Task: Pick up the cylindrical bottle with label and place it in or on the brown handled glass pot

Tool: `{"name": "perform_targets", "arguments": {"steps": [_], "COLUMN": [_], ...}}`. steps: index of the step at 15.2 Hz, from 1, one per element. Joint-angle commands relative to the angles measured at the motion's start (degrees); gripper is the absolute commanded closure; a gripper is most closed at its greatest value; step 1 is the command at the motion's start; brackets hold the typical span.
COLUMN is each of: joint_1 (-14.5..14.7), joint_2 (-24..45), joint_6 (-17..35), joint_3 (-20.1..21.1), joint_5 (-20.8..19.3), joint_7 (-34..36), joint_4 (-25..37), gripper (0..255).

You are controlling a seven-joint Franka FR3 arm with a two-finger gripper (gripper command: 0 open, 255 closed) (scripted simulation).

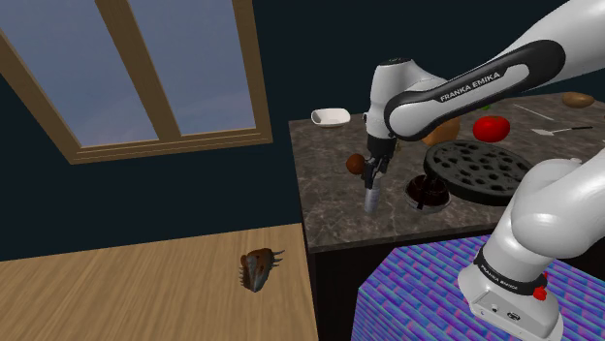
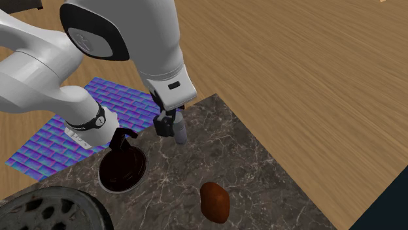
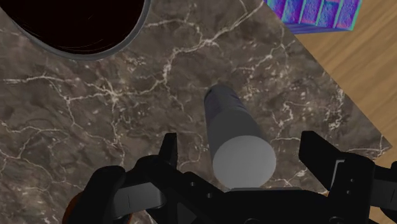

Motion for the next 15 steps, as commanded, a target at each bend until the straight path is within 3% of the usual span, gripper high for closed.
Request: {"name": "perform_targets", "arguments": {"steps": [1,10,11,15], "joint_1": [-0.02,-0.03,-0.03,-0.03], "joint_2": [0.91,1.8,1.8,1.78], "joint_6": [1.99,3.53,3.53,3.53], "joint_3": [0.03,0.08,0.08,0.07], "joint_5": [0.0,0.0,0.0,0.0], "joint_7": [-0.02,-0.01,-0.01,-0.01], "joint_4": [-1.03,-1.69,-1.69,-1.7], "gripper": [0,0,255,255]}}
